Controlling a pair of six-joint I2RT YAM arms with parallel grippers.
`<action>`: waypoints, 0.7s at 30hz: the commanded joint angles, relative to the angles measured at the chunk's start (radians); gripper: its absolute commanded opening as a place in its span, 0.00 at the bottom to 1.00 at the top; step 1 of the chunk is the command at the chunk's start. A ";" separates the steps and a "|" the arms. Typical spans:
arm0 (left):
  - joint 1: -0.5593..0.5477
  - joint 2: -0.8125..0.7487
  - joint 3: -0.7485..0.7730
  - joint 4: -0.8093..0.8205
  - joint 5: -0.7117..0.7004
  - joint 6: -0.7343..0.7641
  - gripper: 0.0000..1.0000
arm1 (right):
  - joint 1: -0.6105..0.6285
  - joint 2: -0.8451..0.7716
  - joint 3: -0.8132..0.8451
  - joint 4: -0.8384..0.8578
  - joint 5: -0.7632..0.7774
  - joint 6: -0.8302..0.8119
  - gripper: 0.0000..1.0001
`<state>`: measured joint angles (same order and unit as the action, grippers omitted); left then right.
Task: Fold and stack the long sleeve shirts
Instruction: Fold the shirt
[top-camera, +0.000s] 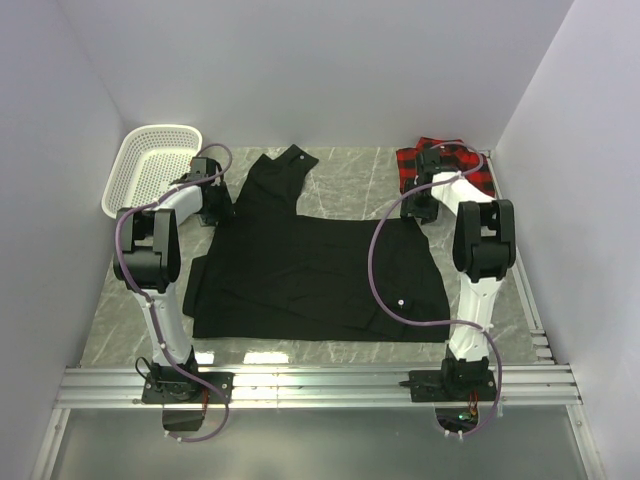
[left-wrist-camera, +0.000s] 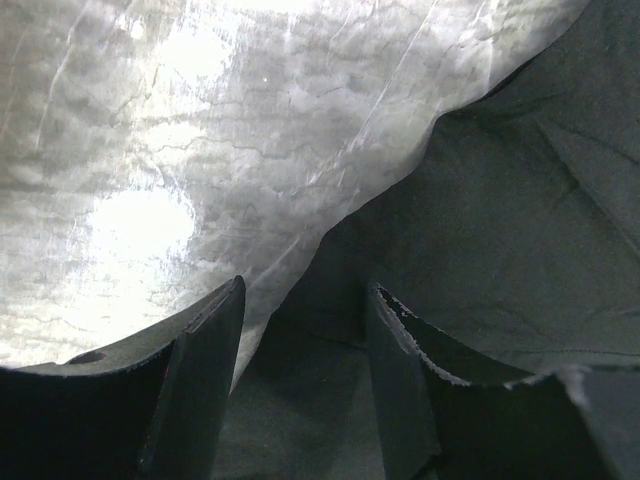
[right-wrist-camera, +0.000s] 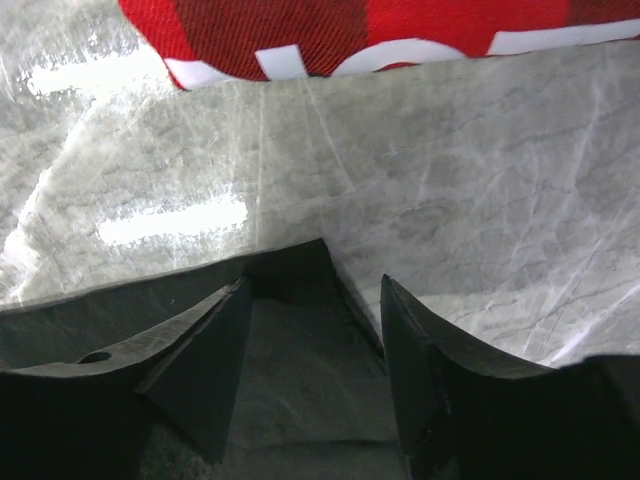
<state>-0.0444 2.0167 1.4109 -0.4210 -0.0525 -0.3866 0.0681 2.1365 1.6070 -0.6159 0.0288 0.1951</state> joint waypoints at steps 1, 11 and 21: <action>0.000 -0.039 0.028 -0.039 -0.018 0.014 0.57 | 0.009 0.026 0.048 -0.047 0.023 -0.017 0.60; 0.000 -0.038 0.031 -0.050 -0.023 0.025 0.56 | 0.022 0.065 0.114 -0.102 0.007 -0.059 0.34; -0.002 -0.036 0.033 -0.053 -0.027 0.032 0.53 | 0.038 0.088 0.153 -0.134 0.017 -0.071 0.14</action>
<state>-0.0444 2.0167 1.4143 -0.4397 -0.0666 -0.3779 0.0986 2.2135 1.7412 -0.7280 0.0307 0.1345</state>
